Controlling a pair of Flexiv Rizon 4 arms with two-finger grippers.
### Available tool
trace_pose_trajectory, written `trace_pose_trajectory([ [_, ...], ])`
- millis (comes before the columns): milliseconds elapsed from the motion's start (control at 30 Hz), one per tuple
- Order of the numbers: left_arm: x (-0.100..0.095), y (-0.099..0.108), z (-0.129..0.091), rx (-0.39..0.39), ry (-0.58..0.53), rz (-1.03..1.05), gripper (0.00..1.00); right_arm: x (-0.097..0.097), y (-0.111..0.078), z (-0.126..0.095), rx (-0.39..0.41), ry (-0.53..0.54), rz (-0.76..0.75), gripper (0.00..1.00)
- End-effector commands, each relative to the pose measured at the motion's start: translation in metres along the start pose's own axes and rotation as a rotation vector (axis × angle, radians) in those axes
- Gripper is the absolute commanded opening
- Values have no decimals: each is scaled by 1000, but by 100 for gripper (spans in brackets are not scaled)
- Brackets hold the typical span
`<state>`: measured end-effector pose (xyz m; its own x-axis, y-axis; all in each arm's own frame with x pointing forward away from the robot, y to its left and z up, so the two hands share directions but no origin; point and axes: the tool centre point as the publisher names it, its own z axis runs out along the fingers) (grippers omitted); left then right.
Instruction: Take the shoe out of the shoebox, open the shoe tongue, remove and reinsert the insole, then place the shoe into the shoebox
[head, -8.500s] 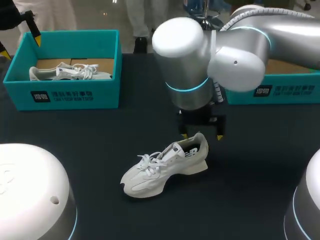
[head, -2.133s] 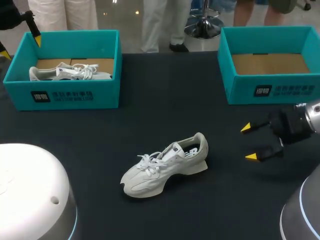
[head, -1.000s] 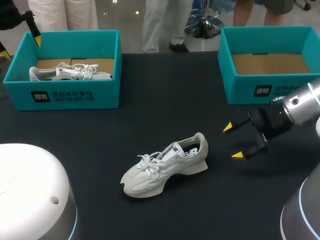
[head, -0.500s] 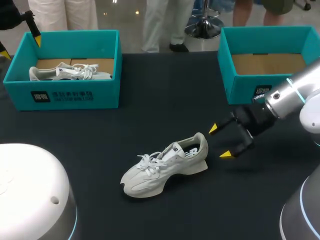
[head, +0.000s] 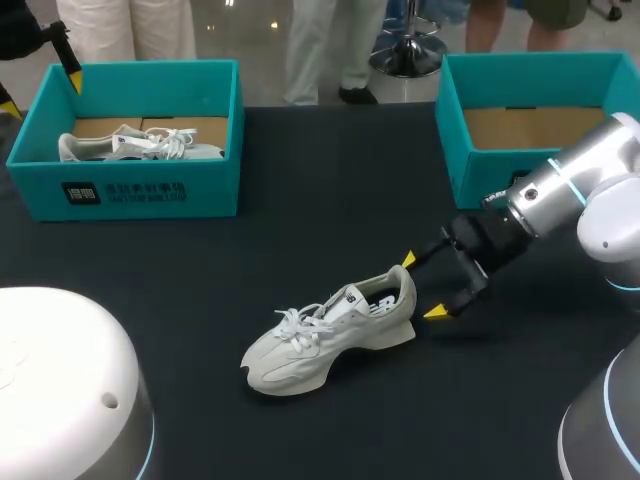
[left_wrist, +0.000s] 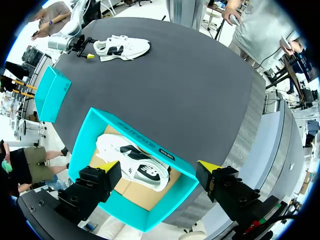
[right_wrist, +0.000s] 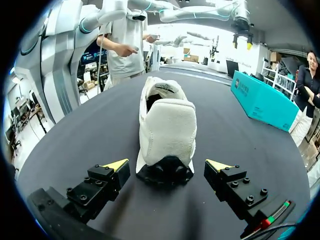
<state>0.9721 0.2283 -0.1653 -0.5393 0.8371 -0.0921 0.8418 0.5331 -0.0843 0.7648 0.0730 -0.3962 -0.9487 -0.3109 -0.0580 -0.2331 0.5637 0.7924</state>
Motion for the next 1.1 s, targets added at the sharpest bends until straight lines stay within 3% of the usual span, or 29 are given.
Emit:
trace_pose_trajectory([
  [33, 1, -1, 0, -3, 0, 1, 100, -8, 1, 6, -1, 29, 2, 100],
  [1100, 1, -1, 0, -3, 0, 1, 100, -4, 16, 50, -54, 59, 28, 100],
])
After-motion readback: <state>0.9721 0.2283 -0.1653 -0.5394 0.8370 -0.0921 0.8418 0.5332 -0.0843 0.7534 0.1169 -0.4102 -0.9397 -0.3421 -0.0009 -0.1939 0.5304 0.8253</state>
